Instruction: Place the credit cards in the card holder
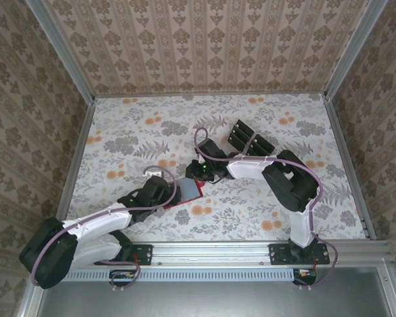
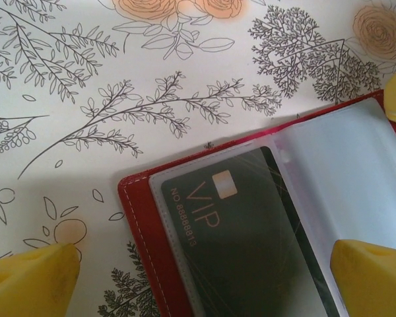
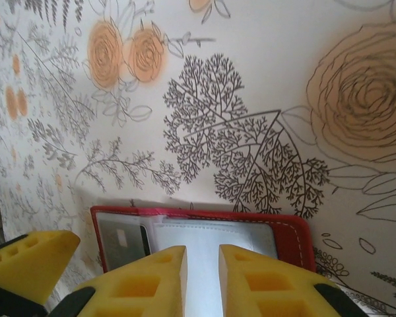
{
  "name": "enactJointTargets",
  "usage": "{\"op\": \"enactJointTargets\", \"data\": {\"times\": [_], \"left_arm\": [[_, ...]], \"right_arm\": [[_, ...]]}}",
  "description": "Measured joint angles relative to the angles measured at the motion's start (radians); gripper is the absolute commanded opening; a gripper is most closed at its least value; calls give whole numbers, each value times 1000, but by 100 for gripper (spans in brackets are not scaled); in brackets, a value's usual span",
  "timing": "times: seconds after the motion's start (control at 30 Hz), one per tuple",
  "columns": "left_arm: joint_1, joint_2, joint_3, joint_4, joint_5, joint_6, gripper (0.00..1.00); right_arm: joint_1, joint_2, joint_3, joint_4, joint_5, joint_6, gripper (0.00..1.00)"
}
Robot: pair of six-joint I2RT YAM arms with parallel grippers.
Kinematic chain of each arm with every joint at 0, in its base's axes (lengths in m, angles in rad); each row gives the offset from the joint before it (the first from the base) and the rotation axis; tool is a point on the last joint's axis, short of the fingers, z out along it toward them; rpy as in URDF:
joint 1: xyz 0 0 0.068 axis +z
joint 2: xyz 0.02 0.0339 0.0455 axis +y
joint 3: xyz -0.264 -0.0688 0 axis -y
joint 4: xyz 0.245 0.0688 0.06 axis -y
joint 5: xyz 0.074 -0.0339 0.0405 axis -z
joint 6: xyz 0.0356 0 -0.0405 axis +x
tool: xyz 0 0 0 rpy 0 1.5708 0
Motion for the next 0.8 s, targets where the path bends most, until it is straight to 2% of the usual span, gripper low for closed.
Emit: {"op": "enactJointTargets", "data": {"times": [0.23, 0.8], "left_arm": [[-20, 28, 11, 0, -26, -7, 100], [-63, 96, 34, 16, -50, -6, 100]], "right_arm": [[29, 48, 18, 2, -22, 0, 18], [34, 56, 27, 7, -26, 1, 18]]}}
